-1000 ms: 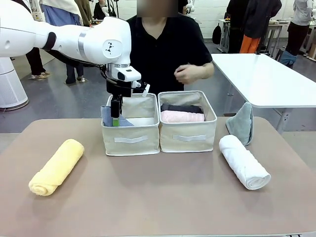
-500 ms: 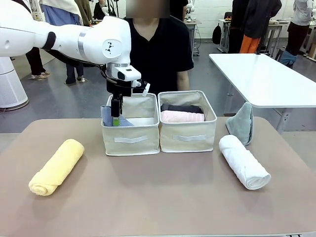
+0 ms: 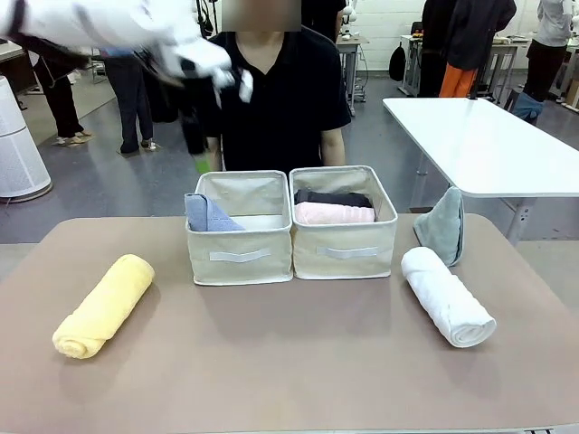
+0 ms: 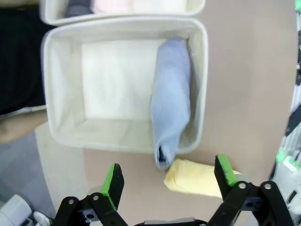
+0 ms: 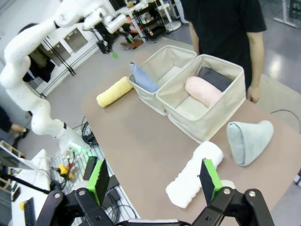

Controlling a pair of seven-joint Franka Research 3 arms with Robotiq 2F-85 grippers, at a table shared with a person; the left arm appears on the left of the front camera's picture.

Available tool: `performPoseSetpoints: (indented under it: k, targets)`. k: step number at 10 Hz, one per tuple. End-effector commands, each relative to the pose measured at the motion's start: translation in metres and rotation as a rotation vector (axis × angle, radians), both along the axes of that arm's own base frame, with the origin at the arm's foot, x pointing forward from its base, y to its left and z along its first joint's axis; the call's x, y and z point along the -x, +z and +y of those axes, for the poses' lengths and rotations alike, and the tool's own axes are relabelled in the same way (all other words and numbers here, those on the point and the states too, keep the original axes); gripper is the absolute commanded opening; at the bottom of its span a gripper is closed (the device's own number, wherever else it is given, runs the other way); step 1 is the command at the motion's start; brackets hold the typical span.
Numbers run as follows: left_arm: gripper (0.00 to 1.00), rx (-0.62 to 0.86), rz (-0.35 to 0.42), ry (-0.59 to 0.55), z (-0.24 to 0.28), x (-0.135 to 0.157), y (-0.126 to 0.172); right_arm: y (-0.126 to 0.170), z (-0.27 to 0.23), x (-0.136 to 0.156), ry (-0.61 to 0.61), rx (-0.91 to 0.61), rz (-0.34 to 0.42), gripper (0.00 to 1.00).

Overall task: Sort the towels based on their folding style.
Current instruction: Pick up one triangle-folded towel and place it in the left Fabric basket.

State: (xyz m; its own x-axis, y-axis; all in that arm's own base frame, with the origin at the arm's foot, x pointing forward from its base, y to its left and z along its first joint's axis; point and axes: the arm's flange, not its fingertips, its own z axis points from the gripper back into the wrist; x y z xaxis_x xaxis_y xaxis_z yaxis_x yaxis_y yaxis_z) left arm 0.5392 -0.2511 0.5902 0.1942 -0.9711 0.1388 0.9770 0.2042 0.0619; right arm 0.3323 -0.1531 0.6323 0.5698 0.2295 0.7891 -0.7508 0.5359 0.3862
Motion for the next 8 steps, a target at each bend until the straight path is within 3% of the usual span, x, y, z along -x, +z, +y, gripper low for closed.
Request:
performPoseSetpoints:
  k: [1, 4, 7, 8]
  targets:
    - [1.0, 0.072, -0.069, 0.069, 0.068, 0.056, 0.018, 0.0, 0.001, -0.001, 0.007, -0.024, -0.008, 1.0]
    - [1.0, 0.218, -0.08, 0.107, 0.161, 0.11, 0.017, 0.0, 0.001, -0.001, 0.007, -0.024, -0.008, 1.0]
    - [1.0, 0.488, -0.217, 0.11, 0.271, 0.163, 0.028, 0.0, 0.001, -0.001, 0.007, -0.024, -0.008, 1.0]
    - [1.0, 0.541, -0.183, 0.094, 0.305, 0.166, 0.039, 0.0, 0.001, -0.001, 0.007, -0.024, -0.008, 1.0]
